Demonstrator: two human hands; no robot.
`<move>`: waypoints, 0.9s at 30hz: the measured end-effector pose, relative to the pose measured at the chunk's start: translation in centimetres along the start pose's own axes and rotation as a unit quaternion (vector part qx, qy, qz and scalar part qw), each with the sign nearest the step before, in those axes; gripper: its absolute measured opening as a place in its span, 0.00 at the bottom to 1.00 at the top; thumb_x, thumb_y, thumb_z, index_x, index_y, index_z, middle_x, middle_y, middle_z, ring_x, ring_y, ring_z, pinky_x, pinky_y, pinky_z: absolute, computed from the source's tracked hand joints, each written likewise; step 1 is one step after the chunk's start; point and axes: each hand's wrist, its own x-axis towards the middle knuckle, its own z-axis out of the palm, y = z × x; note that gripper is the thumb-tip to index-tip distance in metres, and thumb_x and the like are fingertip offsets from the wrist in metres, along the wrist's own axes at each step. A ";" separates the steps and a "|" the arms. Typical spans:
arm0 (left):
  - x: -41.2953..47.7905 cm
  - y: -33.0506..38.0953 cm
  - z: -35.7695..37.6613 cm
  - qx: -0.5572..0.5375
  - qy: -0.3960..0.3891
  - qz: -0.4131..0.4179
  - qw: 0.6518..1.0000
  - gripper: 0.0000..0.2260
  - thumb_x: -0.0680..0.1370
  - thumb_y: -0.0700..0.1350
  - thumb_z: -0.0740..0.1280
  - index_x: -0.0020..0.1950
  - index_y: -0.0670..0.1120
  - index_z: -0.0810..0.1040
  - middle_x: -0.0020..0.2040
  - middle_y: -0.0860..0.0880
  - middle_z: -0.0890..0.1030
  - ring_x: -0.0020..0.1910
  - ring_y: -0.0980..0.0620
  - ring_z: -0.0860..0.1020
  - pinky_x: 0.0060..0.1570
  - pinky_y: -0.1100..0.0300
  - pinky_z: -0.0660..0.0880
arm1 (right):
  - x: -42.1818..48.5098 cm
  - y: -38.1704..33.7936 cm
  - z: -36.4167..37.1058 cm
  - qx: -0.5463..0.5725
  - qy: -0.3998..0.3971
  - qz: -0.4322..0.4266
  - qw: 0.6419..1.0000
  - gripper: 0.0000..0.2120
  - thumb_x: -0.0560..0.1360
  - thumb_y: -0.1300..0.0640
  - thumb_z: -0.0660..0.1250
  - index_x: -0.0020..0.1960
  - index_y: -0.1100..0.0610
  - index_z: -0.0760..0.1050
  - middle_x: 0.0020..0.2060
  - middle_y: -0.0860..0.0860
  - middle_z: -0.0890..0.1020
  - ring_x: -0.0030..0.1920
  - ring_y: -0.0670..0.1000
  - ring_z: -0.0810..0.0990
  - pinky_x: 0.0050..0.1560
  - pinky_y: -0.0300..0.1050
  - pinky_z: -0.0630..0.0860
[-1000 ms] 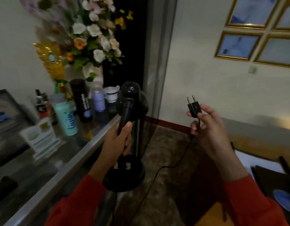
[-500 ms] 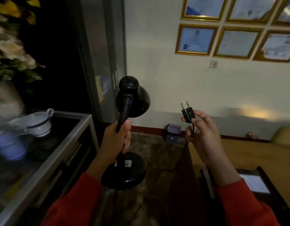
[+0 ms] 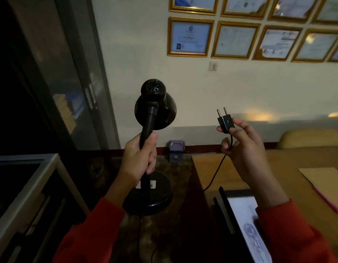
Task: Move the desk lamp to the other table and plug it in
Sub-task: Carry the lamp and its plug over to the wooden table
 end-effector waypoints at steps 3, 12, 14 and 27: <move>0.5 0.0 1.7 -0.008 -0.046 0.004 0.999 0.14 0.73 0.61 0.65 0.37 0.52 0.72 0.22 0.53 0.68 0.15 0.55 0.63 0.16 0.66 0.62 | -0.5 -1.1 -1.7 -0.006 0.021 -0.012 1.000 0.10 0.77 0.62 0.59 0.53 0.49 0.72 0.41 0.50 0.86 0.27 0.47 0.74 0.27 0.37 0.71; -0.8 0.8 10.3 -0.028 -0.144 0.010 0.989 0.13 0.75 0.59 0.63 0.39 0.50 0.73 0.22 0.53 0.69 0.15 0.56 0.64 0.17 0.67 0.63 | -4.1 -5.6 -8.4 -0.024 0.077 -0.033 0.996 0.12 0.77 0.64 0.58 0.51 0.49 0.72 0.42 0.53 0.84 0.26 0.46 0.74 0.24 0.37 0.68; -1.5 1.0 12.8 -0.033 -0.151 0.010 0.988 0.15 0.74 0.59 0.64 0.39 0.49 0.73 0.22 0.53 0.69 0.15 0.56 0.64 0.17 0.68 0.62 | -5.1 -6.8 -10.6 -0.030 0.081 -0.037 0.996 0.11 0.77 0.64 0.58 0.52 0.50 0.71 0.43 0.53 0.84 0.26 0.46 0.74 0.23 0.36 0.68; -6.3 1.9 29.9 -0.070 -0.189 0.016 0.979 0.15 0.73 0.60 0.63 0.38 0.49 0.73 0.21 0.54 0.68 0.14 0.57 0.62 0.18 0.70 0.61 | -10.1 -16.4 -25.3 -0.016 0.082 -0.080 0.993 0.09 0.77 0.63 0.58 0.55 0.52 0.69 0.39 0.50 0.85 0.29 0.47 0.75 0.24 0.37 0.68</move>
